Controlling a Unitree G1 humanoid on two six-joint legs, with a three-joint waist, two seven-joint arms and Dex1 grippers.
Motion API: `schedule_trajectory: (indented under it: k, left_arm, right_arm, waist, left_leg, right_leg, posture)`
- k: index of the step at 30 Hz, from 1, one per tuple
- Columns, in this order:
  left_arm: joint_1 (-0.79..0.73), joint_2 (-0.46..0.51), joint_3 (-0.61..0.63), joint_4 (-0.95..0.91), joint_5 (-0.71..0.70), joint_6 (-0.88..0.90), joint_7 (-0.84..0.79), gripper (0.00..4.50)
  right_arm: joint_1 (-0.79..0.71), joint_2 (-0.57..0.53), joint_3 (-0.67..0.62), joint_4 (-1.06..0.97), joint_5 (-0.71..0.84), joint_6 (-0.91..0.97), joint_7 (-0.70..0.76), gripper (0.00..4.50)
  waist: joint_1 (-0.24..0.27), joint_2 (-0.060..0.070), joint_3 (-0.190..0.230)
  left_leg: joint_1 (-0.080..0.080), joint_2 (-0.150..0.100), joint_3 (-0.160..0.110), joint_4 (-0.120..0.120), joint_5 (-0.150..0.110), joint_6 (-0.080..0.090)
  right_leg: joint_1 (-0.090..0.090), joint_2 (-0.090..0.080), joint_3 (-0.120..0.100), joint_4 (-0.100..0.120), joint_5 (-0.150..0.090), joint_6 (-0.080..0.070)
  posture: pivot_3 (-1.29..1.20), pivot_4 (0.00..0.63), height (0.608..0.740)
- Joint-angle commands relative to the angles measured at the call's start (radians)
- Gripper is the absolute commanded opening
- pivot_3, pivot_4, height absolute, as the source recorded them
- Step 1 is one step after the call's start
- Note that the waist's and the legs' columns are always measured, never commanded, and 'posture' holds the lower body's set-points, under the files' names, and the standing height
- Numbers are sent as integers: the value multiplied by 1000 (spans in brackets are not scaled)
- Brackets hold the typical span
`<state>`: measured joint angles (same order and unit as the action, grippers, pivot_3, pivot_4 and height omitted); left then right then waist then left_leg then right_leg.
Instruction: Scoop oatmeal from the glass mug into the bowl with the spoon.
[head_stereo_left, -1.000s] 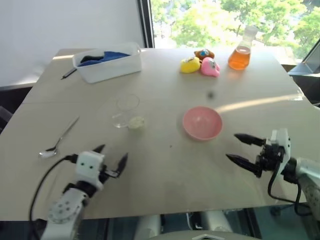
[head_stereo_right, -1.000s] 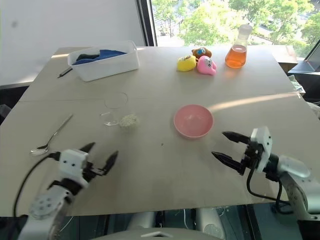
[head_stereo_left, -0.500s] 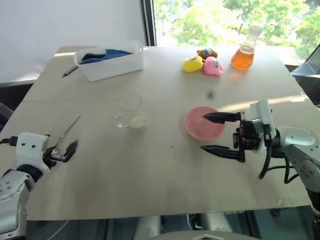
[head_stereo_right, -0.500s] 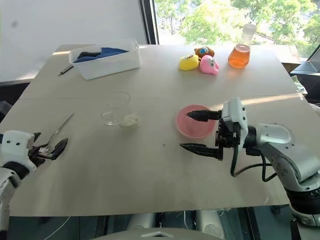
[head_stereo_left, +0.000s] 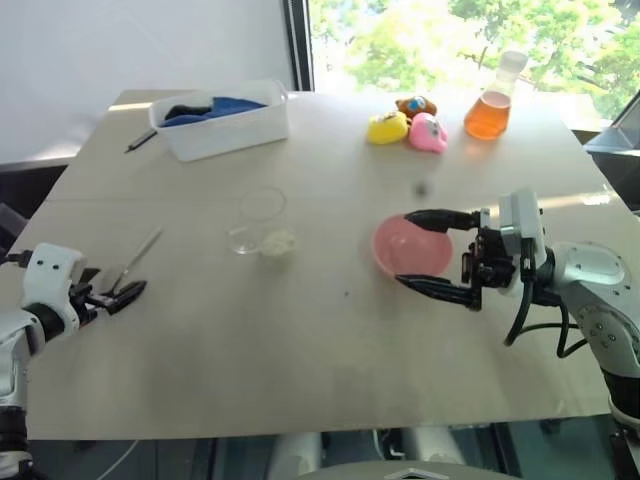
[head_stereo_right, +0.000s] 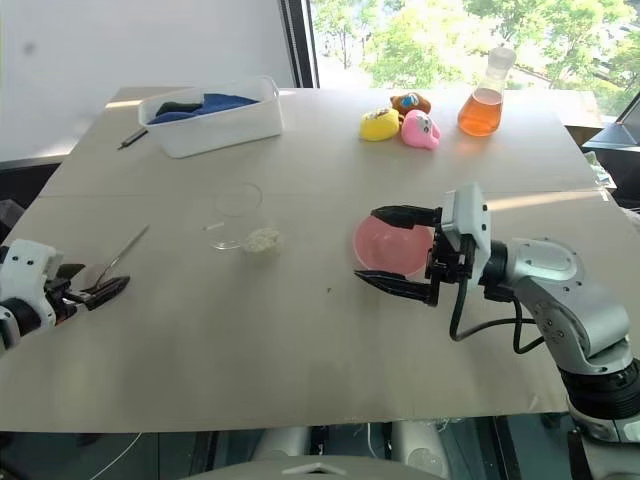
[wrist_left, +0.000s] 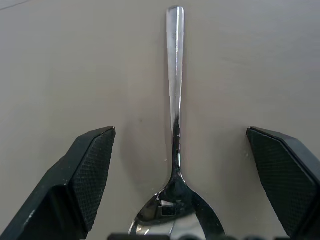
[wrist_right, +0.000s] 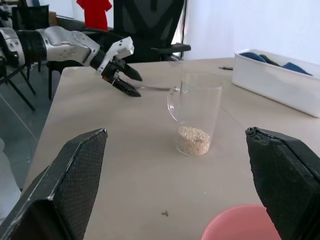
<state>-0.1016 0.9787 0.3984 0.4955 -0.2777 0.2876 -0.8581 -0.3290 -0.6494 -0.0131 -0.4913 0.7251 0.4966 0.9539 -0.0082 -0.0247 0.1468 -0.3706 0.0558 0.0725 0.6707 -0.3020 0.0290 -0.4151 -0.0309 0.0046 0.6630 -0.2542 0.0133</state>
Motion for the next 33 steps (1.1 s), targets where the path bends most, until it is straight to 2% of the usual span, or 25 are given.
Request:
schedule_trajectory:
  k: [1,4,7,9,10,16,22,25,27,33]
  left_arm:
    - [-45,10,-77,162,73,-6,-6,3631]
    - [-81,11,-101,227,75,1,-34,2337]
    - [-93,10,-104,253,64,22,-53,1430]
    - [-88,11,-101,257,64,19,-52,387]
    - [-84,10,-96,256,64,13,-46,36]
    - [-77,-15,-16,198,44,-148,57,36]
    - [-131,-50,85,98,-15,-234,176,36]
    - [-177,-70,124,-53,-68,-229,206,36]
    - [-213,-84,125,-165,-100,-215,214,36]
    - [-422,-103,35,-503,-146,-81,297,36]
  right_arm:
    - [-2,3,-27,-18,4,-21,-6,4500]
    - [-1,14,-39,-24,21,-6,-30,4500]
    - [-5,26,-51,-25,38,8,-60,4500]
    - [-4,25,-53,-22,38,6,-63,4500]
    - [-3,25,-53,-20,37,5,-64,4500]
    - [-6,33,-47,5,26,-9,-59,4500]
    - [-23,38,-42,47,16,-9,-53,4500]
    - [-47,30,-38,77,8,8,-53,4500]
    - [-80,26,-36,98,9,50,-82,4500]
    - [-203,58,-81,162,49,128,-165,4500]
  waist:
    - [-1,4,-2]
    - [-2,6,-3]
    - [-6,7,-2]
    - [-8,8,-2]
    - [-9,8,-2]
    - [-12,8,-2]
    - [-3,-3,3]
    - [1,-8,1]
    - [4,-8,1]
    - [5,-10,3]
  left_leg:
    - [0,0,0,0,0,0]
    - [3,0,0,0,0,0]
    - [7,0,2,0,0,0]
    - [9,0,3,0,0,0]
    - [10,0,3,0,1,-1]
    - [11,2,5,0,1,-1]
    - [5,2,4,1,1,-1]
    - [-3,1,0,3,1,-1]
    - [-16,1,-3,12,3,-5]
    - [-24,-1,-6,18,3,-5]
  right_leg:
    - [0,0,0,0,0,0]
    - [1,2,1,3,0,0]
    - [1,2,4,8,0,0]
    - [0,3,6,13,0,0]
    - [0,3,7,14,-1,-1]
    - [0,3,9,14,-1,-1]
    - [-3,1,7,13,-1,-1]
    - [-7,-1,4,11,0,-1]
    - [-16,-2,1,13,0,0]
    - [-18,-3,-4,13,1,2]
  posture:
    - [0,150,740]
    - [0,150,740]
    - [0,150,740]
    - [0,150,740]
    - [0,150,740]
    - [0,150,740]
    - [0,150,740]
    - [0,150,740]
    - [0,150,740]
    - [0,150,740]
